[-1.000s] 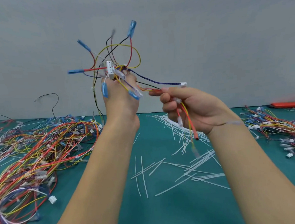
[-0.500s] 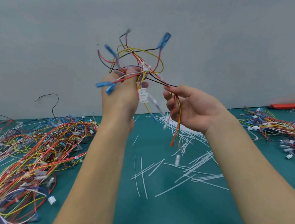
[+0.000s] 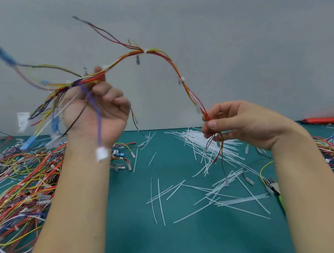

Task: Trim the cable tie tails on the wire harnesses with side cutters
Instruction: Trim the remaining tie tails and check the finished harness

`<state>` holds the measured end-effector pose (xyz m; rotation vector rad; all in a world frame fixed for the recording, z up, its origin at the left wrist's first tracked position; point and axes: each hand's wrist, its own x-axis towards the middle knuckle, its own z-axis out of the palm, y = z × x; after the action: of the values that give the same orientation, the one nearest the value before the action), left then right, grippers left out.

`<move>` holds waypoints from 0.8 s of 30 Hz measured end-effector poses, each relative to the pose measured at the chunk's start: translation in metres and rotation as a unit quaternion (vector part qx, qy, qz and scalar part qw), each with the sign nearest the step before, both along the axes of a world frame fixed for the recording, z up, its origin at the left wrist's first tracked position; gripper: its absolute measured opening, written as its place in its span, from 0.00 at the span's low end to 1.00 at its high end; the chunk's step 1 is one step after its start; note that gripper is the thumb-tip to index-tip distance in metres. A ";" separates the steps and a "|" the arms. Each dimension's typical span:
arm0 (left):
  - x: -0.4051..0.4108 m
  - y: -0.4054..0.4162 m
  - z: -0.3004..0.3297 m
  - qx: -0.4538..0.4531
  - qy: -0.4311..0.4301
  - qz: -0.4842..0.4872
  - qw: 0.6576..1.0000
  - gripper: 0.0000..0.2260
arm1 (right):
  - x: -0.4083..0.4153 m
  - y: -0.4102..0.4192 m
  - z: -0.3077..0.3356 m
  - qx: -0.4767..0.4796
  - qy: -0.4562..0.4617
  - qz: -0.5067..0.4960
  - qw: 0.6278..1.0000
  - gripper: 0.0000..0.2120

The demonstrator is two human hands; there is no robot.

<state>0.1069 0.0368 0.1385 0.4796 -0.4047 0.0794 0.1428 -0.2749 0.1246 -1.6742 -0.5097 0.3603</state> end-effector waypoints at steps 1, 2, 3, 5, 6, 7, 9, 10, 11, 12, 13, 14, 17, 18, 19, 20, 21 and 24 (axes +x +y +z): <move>0.000 0.003 -0.003 -0.041 -0.017 -0.035 0.998 0.10 | -0.004 -0.002 0.002 -0.014 -0.012 0.040 0.999 0.11; 0.000 0.004 -0.005 -0.068 -0.025 -0.060 0.996 0.09 | -0.009 -0.002 0.004 -0.030 -0.022 0.080 0.996 0.11; 0.000 0.004 -0.006 -0.084 -0.031 -0.076 0.993 0.08 | -0.012 -0.001 0.006 -0.048 -0.031 0.123 0.991 0.10; 0.001 0.003 -0.008 -0.100 -0.025 -0.090 0.991 0.04 | -0.017 0.003 0.010 -0.095 -0.037 0.202 0.974 0.09; 0.001 0.001 -0.008 -0.102 -0.012 -0.097 0.990 0.04 | -0.019 0.006 0.012 -0.119 -0.037 0.228 0.966 0.10; 0.002 0.000 -0.009 -0.100 0.004 -0.107 0.989 0.07 | -0.021 0.009 0.014 -0.141 -0.040 0.239 0.960 0.11; 0.004 -0.005 -0.011 -0.069 0.053 -0.125 0.988 0.12 | -0.023 0.015 0.017 -0.151 -0.048 0.235 0.959 0.16; 0.005 -0.007 -0.012 -0.046 0.080 -0.132 0.987 0.12 | -0.024 0.018 0.017 -0.136 -0.049 0.225 0.963 0.19; 0.005 -0.010 -0.013 -0.025 0.101 -0.145 0.984 0.12 | -0.025 0.022 0.017 -0.110 -0.046 0.208 0.971 0.22; 0.004 -0.013 -0.014 -0.007 0.115 -0.167 0.979 0.12 | -0.025 0.026 0.018 -0.073 -0.041 0.180 0.980 0.25; 0.004 -0.016 -0.014 0.006 0.125 -0.194 0.973 0.12 | -0.024 0.030 0.018 -0.031 -0.039 0.142 0.989 0.27; 0.003 -0.019 -0.014 0.016 0.131 -0.218 0.967 0.13 | -0.022 0.033 0.018 0.007 -0.040 0.102 0.994 0.26; 0.003 -0.022 -0.011 0.035 0.131 -0.246 0.960 0.14 | -0.020 0.037 0.019 0.012 -0.035 0.038 0.999 0.23; 0.004 -0.021 -0.011 0.040 0.132 -0.245 0.960 0.14 | -0.020 0.036 0.019 -0.024 -0.033 0.037 0.998 0.24; 0.005 -0.021 -0.012 0.042 0.132 -0.245 0.960 0.14 | -0.020 0.034 0.019 -0.075 -0.034 0.033 0.996 0.24; 0.005 -0.021 -0.012 0.043 0.132 -0.244 0.960 0.14 | -0.020 0.033 0.018 -0.134 -0.045 0.015 0.990 0.25; 0.004 -0.022 -0.012 0.052 0.131 -0.239 0.961 0.13 | -0.020 0.033 0.019 -0.187 -0.067 -0.021 0.980 0.24; 0.000 -0.027 -0.010 0.126 0.135 -0.186 0.965 0.11 | -0.016 0.036 0.022 -0.210 -0.171 -0.164 0.949 0.19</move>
<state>0.1070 0.0097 0.1290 0.6477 -0.2315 -0.4024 0.1266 -0.2393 0.1462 -2.2156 -0.4127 -0.0783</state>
